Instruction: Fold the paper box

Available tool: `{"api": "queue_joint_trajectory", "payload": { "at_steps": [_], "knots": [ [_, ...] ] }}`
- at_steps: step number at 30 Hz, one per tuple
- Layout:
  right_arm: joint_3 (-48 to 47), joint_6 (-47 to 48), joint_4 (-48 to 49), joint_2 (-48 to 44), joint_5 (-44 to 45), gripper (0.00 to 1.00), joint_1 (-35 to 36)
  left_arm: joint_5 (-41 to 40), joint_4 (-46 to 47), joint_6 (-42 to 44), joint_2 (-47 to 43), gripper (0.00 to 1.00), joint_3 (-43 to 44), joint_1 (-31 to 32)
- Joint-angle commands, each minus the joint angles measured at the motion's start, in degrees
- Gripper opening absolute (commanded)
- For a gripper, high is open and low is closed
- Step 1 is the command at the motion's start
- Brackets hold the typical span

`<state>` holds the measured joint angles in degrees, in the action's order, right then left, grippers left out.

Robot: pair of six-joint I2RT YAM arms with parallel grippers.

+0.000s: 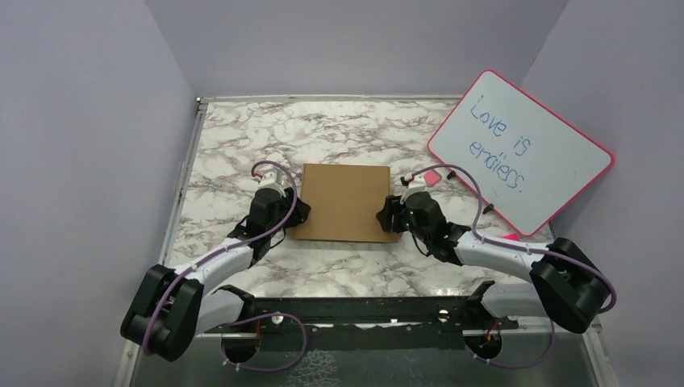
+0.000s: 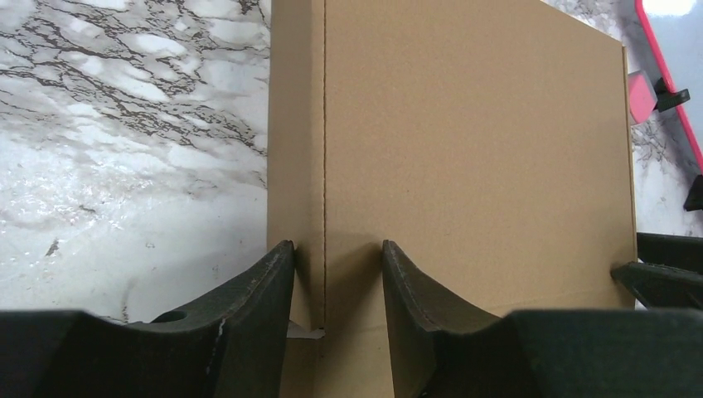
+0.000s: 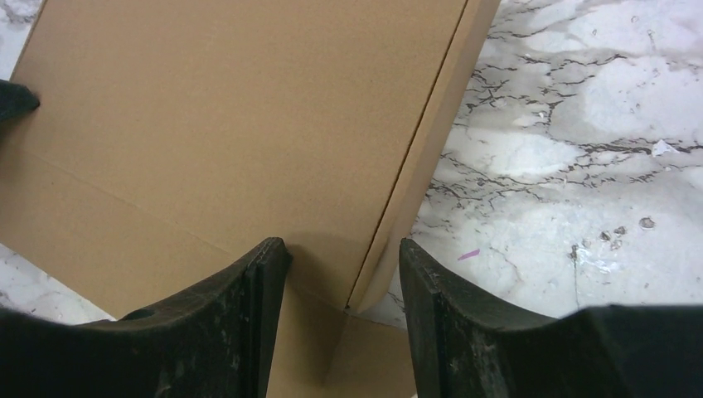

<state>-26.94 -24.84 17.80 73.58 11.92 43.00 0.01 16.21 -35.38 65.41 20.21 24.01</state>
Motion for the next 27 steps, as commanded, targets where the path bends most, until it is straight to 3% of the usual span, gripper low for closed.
{"api": "queue_joint_trajectory", "payload": {
  "at_steps": [1, 5, 11, 14, 20, 23, 27],
  "knots": [
    [-2.34, 4.16, -6.37, -4.75, 1.49, 0.59, -0.19, -0.51, -5.78, 0.14, -1.89, 0.46, 1.59, 0.1],
    [-4.46, 7.85, -9.52, -8.94, 0.91, 0.66, -0.19, -4.72, -10.67, 0.31, -9.48, 0.55, 3.58, 0.07],
    [-7.54, 15.68, -13.17, -12.96, -2.75, 0.77, -0.16, -6.29, -19.77, 2.73, -22.71, 0.89, 7.57, -0.01],
    [-8.91, 21.14, -13.47, -12.31, -8.94, 0.77, -0.13, -6.46, -25.96, 7.28, -25.21, 0.98, 13.62, -0.1],
    [-17.29, 28.02, -22.2, -2.1, -20.18, 0.8, 1.4, -5.7, -33.13, 22.0, -19.54, 0.99, 26.32, -0.17],
    [-18.63, 31.34, -22.37, 0.81, -17.99, 0.81, 6.55, -6.41, -35.21, 28.04, -15.71, 0.99, 30.6, -0.34],
    [-20.95, 35.6, -23.84, 4.98, -12.48, 0.82, 13.12, -11.5, -35.07, 30.82, -13.62, 0.99, 29.91, -0.45]
  ]
}}
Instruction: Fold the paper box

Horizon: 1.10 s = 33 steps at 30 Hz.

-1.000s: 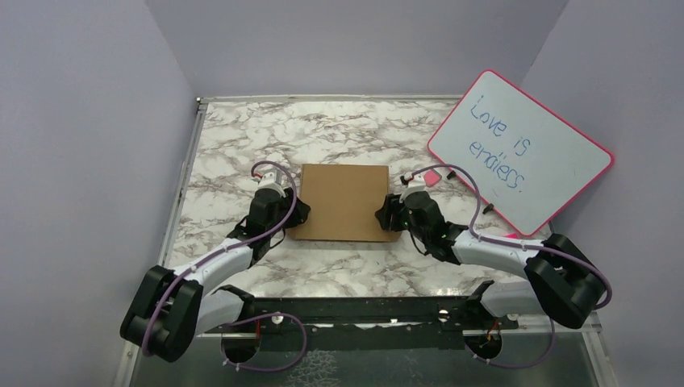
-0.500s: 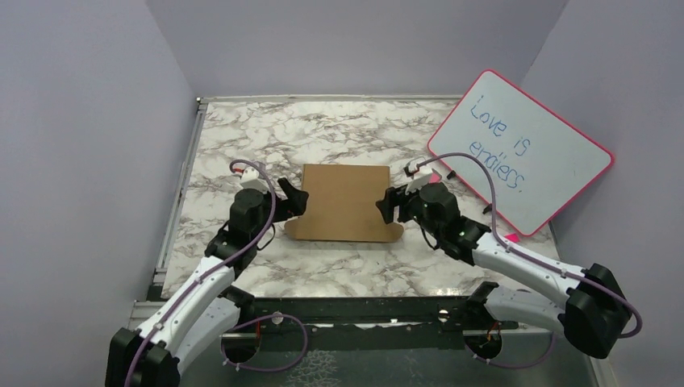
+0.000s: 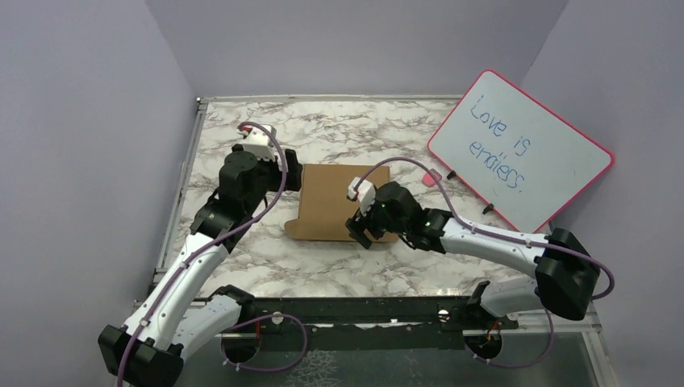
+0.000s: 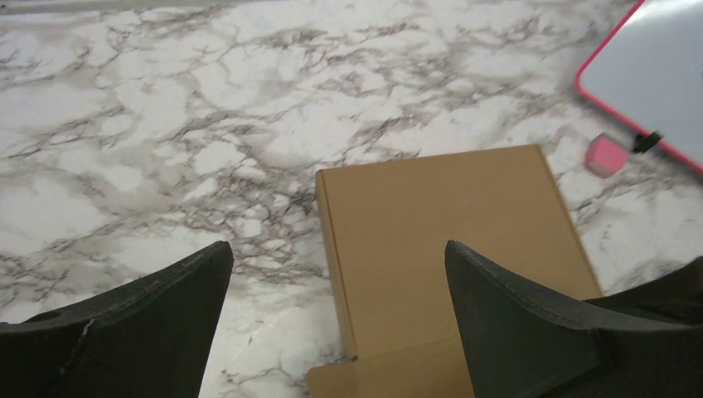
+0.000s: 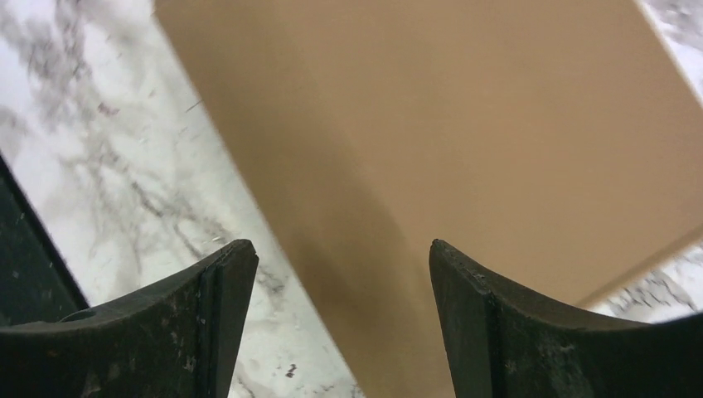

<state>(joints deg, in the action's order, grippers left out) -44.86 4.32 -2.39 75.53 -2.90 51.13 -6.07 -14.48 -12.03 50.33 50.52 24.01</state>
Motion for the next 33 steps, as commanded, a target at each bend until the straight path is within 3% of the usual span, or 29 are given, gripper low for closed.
{"api": "queue_joint_trajectory", "payload": {
  "at_steps": [1, 9, 16, 26, 33],
  "knots": [
    [-3.65, 7.43, -3.98, 3.99, 4.8, 0.82, 6.31, -5.49, -4.32, 7.43, 1.33, 0.99, -1.29, -0.86],
    [-6.15, 16.39, -3.56, 9.84, 21.05, 0.82, 16.58, -11.71, -4.13, 7.25, -2.55, 0.99, -5.88, -2.7],
    [-6.31, 22.52, 1.3, 16.08, 34.56, 0.78, 21.11, -13.54, -4.37, 6.57, -3.99, 0.99, -5.87, -5.28],
    [-5.56, 27.27, 9.96, 22.34, 41.05, 0.69, 22.51, -11.16, -3.97, 6.14, -4.81, 0.98, -6.13, -7.98],
    [-3.03, 29.31, 15.4, 23.75, 42.3, 0.53, 22.78, -9.99, -3.71, 6.08, -5.21, 0.98, -6.23, -8.45]
  ]
}}
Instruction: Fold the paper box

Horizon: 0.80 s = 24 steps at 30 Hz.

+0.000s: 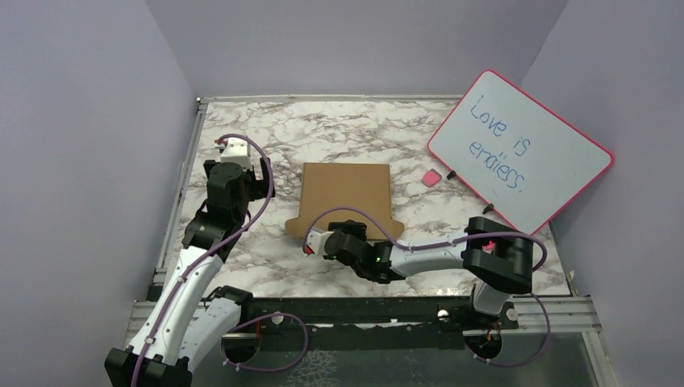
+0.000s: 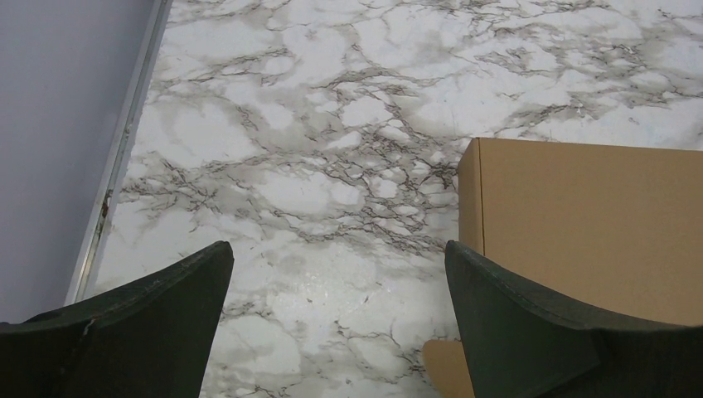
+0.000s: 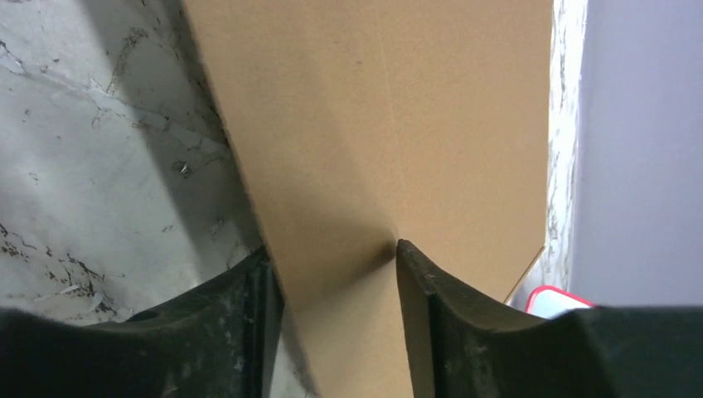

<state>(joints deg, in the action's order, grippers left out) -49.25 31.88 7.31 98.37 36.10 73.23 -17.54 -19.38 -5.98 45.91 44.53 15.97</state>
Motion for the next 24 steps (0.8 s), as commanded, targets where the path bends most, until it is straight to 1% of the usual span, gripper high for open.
{"api": "queue_joint_trajectory", "payload": {
  "at_steps": [1, 6, 10, 12, 16, 20, 24],
  "knots": [
    [1.37, 1.47, 5.66, 0.82, 3.16, 0.49, 0.68, 1.49, 1.26, 0.06, -1.05, 0.98, -0.31, -0.41],
    [-0.12, -0.2, 0.8, -1.26, 1.6, 0.35, 0.85, 1.28, 1.45, 0.24, -1.39, 0.98, -0.47, -0.41],
    [-1.79, -0.93, -4.08, -4.09, 0.36, 0.13, 0.86, 1.24, 1.52, 0.31, -1.77, 0.98, -0.57, -0.41],
    [-1.98, -1.07, -5.31, -5.56, 0.09, 0.06, 0.86, 1.15, 1.69, 0.4, -2.05, 0.98, -0.66, -0.41],
    [-2.56, -1.71, -8.09, -7.95, -1.34, 0.01, 0.86, 1.56, 1.99, 0.31, -2.85, 0.98, -0.81, -0.41],
    [-4.37, -3.01, -13.05, -9.74, -3.89, 0.01, 0.86, 2.64, 1.73, 0.05, -3.66, 0.98, -0.03, -0.41],
    [-8.2, -5.61, -19.81, -12.32, -8.56, 0.01, 0.86, 3.68, -0.73, -0.52, -4.52, 0.98, 2.92, -0.41]
  ]
}}
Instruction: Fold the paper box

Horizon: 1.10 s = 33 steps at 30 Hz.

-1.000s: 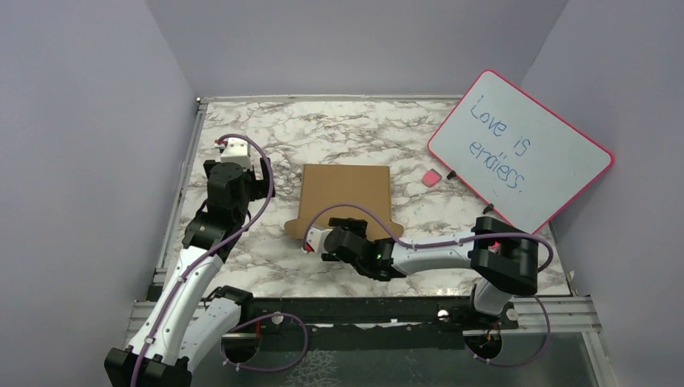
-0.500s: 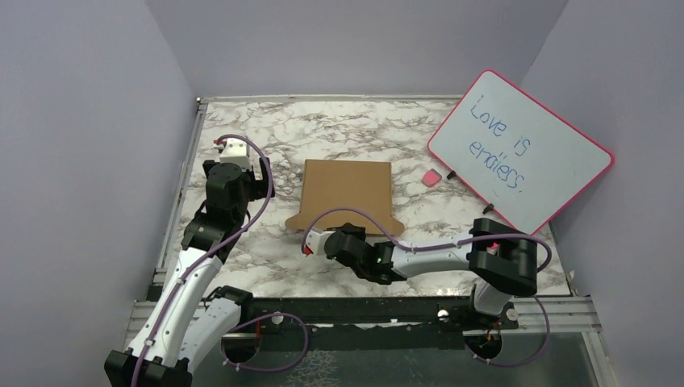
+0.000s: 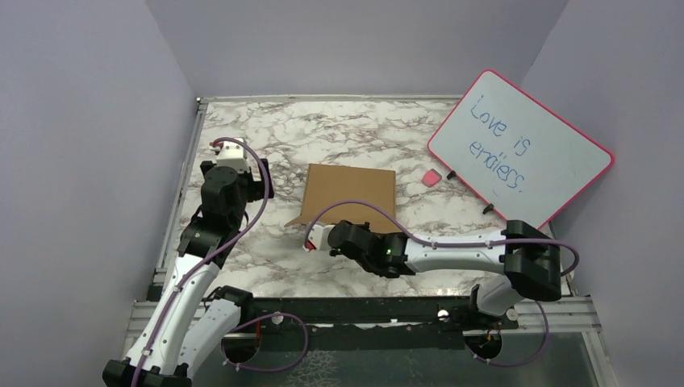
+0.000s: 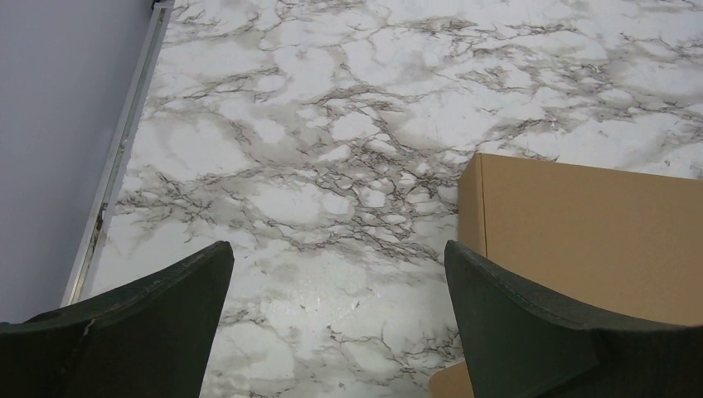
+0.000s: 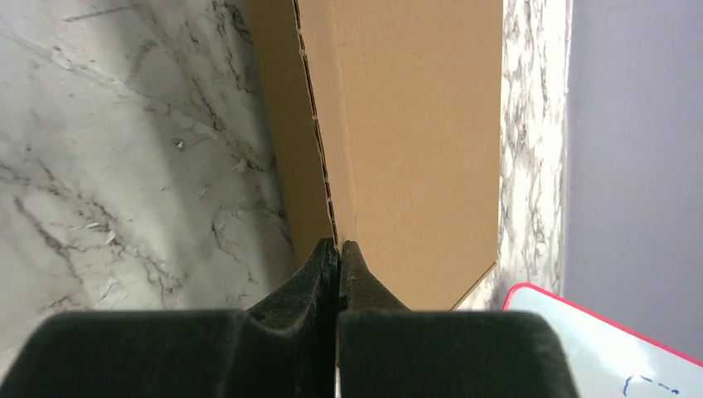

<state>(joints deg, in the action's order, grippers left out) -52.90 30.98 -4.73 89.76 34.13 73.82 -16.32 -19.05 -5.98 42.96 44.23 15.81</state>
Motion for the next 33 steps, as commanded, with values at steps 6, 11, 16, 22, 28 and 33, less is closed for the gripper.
{"api": "queue_joint_trajectory", "payload": {
  "at_steps": [6, 11, 16, 22, 28, 33],
  "knots": [
    [-12.44, -7.53, -18.92, -6.84, -11.71, 0.01, 0.27, 4.72, -4.84, -1.48, -3.52, 0.98, 8.33, -0.26],
    [-19.08, -9.81, -27.36, -7.85, -13.76, 0.01, 0.31, 6.7, -8.3, -1.59, -3.87, 0.98, 13.33, -0.26],
    [-24.92, -10.35, -33.76, -8.03, -17.31, 0.01, 0.18, 7.84, -11.28, -0.48, -3.83, 0.98, 16.37, -0.26],
    [-31.03, -9.54, -38.77, -7.77, -20.48, 0.01, 0.11, 7.61, -15.3, 0.92, -3.59, 0.98, 17.25, -0.26],
    [-33.39, -7.26, -40.58, -5.92, -22.16, 0.01, -1.21, 8.71, -17.13, 1.1, -3.53, 0.98, 15.93, -0.21],
    [-34.77, -4.26, -40.97, -2.43, -22.85, 0.01, -5.21, 8.7, -18.28, 1.7, -3.65, 0.98, 15.2, -0.26]
  ]
}}
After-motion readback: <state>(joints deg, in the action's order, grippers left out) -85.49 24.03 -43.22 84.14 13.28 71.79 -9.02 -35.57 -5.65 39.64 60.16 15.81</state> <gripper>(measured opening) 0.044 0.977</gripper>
